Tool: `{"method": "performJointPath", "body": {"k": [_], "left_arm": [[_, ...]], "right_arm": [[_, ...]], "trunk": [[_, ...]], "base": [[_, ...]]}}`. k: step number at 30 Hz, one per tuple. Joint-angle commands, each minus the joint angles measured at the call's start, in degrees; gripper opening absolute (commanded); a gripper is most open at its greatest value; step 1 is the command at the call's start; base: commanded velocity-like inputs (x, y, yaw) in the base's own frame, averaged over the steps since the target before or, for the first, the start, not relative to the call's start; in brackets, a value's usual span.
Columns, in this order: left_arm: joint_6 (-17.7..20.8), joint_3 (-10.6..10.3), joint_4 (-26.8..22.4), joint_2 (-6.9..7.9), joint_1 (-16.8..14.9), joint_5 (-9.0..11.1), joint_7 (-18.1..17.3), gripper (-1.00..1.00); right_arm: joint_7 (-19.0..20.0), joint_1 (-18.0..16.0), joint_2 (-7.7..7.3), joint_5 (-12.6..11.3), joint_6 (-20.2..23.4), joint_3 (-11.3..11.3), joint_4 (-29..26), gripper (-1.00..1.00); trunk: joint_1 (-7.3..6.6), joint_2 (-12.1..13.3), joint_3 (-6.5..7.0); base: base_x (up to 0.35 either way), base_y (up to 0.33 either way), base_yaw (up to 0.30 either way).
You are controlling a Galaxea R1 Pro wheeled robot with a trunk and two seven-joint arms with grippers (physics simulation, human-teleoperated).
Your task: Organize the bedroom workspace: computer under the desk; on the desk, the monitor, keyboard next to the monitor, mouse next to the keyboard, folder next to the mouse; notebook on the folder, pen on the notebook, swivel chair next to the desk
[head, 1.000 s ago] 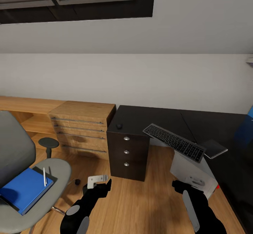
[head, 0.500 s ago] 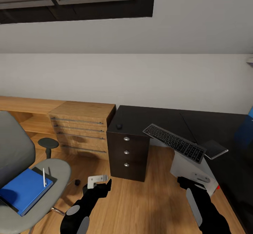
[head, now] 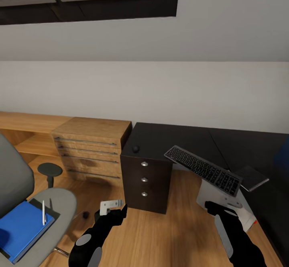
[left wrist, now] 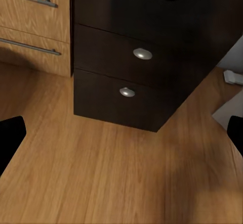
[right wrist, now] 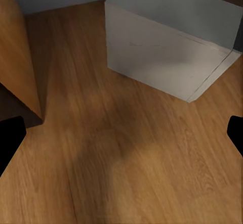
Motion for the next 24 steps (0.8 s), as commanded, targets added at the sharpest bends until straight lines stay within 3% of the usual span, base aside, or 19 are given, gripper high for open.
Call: {"method": "performJointPath", "body": {"k": [1, 9, 24], "left_arm": [[0.20, -0.09, -0.07, 0.01, -0.04, 0.60, 0.54, 1.00], [0.20, -0.09, -0.07, 0.01, -0.04, 0.61, 0.54, 1.00], [0.20, -0.06, -0.07, 0.02, -0.04, 0.64, 0.54, 1.00]], "right_arm": [[-0.42, -0.02, -0.11, -0.61, 0.18, -0.10, -0.11, 1.00], [-0.47, -0.03, -0.30, -0.55, 0.22, -0.71, -0.31, 1.00], [-0.43, -0.03, -0.35, -0.46, 0.16, -0.78, -0.35, 1.00]], "trunk": [[0.01, -0.03, -0.06], [0.01, -0.03, -0.06], [0.01, -0.03, -0.06]], "base": [[0.118, 0.000, 0.000], [0.211, 0.000, 0.000], [0.111, 0.039, 0.000]]}}
